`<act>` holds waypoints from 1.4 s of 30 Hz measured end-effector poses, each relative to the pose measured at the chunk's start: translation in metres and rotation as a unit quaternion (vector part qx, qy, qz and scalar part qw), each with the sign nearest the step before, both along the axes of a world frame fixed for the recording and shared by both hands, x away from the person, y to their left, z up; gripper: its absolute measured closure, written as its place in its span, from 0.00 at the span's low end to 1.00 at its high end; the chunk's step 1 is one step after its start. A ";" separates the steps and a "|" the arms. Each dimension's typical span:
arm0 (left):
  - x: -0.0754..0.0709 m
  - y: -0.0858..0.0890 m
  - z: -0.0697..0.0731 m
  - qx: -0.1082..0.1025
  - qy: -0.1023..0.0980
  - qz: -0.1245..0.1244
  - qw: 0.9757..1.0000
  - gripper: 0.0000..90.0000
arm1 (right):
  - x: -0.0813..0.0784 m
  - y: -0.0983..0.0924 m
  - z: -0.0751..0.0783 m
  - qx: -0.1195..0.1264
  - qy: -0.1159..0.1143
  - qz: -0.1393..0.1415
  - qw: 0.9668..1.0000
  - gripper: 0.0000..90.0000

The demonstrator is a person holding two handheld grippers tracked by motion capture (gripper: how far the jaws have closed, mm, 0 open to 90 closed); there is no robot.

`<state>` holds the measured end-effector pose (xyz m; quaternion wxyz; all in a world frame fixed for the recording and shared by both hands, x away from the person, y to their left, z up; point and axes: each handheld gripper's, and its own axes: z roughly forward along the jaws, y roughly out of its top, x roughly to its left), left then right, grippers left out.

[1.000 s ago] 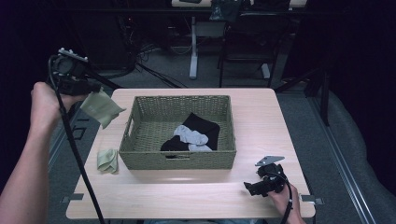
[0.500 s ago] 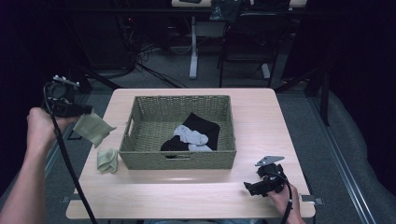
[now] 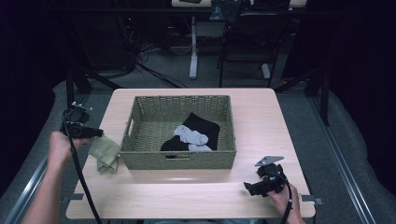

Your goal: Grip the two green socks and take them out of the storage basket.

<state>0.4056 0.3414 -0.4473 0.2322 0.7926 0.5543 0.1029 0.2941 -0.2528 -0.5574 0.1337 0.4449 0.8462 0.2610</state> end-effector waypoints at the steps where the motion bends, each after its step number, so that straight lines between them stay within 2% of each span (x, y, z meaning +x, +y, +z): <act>1: 0.001 0.001 -0.006 0.002 0.004 0.000 1.000 0.96 | 0.000 0.000 0.000 -0.005 -0.001 -0.001 1.000 0.03; 6: 0.003 0.003 -0.036 0.017 0.014 0.018 1.000 0.96 | 0.000 0.000 0.000 0.000 0.002 -0.001 1.000 0.03; 12: 0.009 0.004 -0.068 0.001 0.039 0.031 0.999 0.96 | 0.000 0.000 0.000 -0.002 0.003 -0.002 1.000 0.03; 17: 0.012 0.002 -0.084 -0.001 0.052 0.035 0.998 0.95 | 0.000 0.000 0.000 -0.005 0.001 -0.002 1.000 0.03; 20: 0.013 0.003 -0.090 -0.008 0.057 0.040 0.998 0.90 | 0.000 0.000 0.000 -0.005 0.002 -0.001 1.000 0.03; 22: 0.013 0.004 -0.089 -0.013 0.055 0.044 0.997 0.80 | 0.000 0.000 0.000 -0.001 0.003 -0.001 1.000 0.03; 26: 0.008 0.007 -0.080 -0.015 0.043 0.057 0.997 0.46 | 0.000 0.000 0.000 0.000 0.001 -0.001 1.000 0.03; 27: 0.005 0.008 -0.076 -0.009 0.036 0.062 0.997 0.38 | 0.000 0.000 0.000 0.000 0.002 -0.001 1.000 0.03; 29: -0.001 0.010 -0.067 -0.011 0.021 0.066 0.998 0.26 | 0.000 0.000 0.000 -0.005 0.000 -0.002 1.000 0.03; 30: -0.004 0.011 -0.063 -0.011 0.013 0.066 0.998 0.21 | 0.000 0.000 0.000 0.000 0.000 -0.002 1.000 0.03; 35: -0.025 0.011 -0.046 -0.014 -0.030 0.075 0.997 0.10 | 0.000 0.000 0.000 -0.006 0.001 0.001 1.000 0.03; 38: -0.040 0.006 -0.040 -0.020 -0.053 0.070 0.996 0.06 | 0.000 0.000 0.000 0.000 0.000 -0.002 1.000 0.03; 42: -0.057 -0.002 -0.037 -0.022 -0.066 0.058 0.996 0.01 | 0.000 0.000 0.000 0.003 -0.004 -0.006 1.000 0.03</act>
